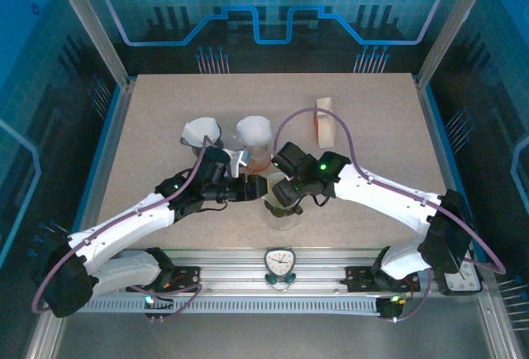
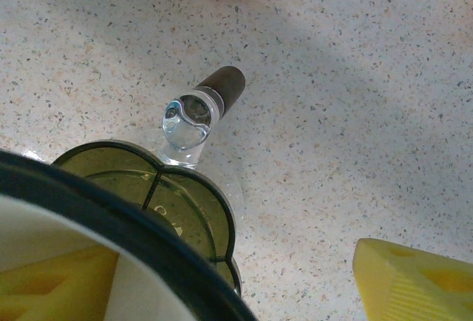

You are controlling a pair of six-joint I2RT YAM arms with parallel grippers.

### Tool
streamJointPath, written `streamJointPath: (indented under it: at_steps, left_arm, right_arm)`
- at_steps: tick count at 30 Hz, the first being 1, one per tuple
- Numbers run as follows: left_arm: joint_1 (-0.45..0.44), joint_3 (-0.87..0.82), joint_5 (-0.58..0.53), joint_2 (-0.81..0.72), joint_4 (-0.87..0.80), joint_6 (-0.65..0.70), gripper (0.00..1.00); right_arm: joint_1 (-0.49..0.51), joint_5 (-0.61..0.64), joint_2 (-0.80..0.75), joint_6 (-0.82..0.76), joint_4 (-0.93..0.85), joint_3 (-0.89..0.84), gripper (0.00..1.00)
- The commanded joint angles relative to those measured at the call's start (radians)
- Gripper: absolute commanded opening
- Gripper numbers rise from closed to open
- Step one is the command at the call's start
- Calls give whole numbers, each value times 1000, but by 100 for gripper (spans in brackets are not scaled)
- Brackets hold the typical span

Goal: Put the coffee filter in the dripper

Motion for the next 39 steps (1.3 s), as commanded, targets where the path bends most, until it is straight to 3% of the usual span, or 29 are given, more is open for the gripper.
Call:
streamJointPath:
  at_steps: [1, 13, 24, 29, 32, 35, 39]
  left_arm:
    - [5, -10, 7, 13, 10, -8, 51]
    - [6, -9, 4, 20, 19, -16, 50]
    - [5, 9, -31, -65, 8, -29, 74]
    - [13, 15, -73, -131, -10, -34, 79]
    - [73, -3, -120, -203, -39, -50, 79]
    - [198, -56, -136, -289, -30, -92, 76]
    - [366, -126, -160, -367, -65, -157, 58]
  right_arm:
    - [0, 39, 23, -7, -27, 4, 80]
    - [-18, 124, -274, 30, 31, -26, 81]
    - [-36, 144, -387, 57, 66, -77, 82]
    - [-36, 160, -421, 70, 89, -98, 82]
    - [-37, 161, -457, 72, 126, -128, 82]
    - [-38, 159, -476, 77, 141, -147, 82]
    - [-38, 152, -479, 81, 153, -164, 82]
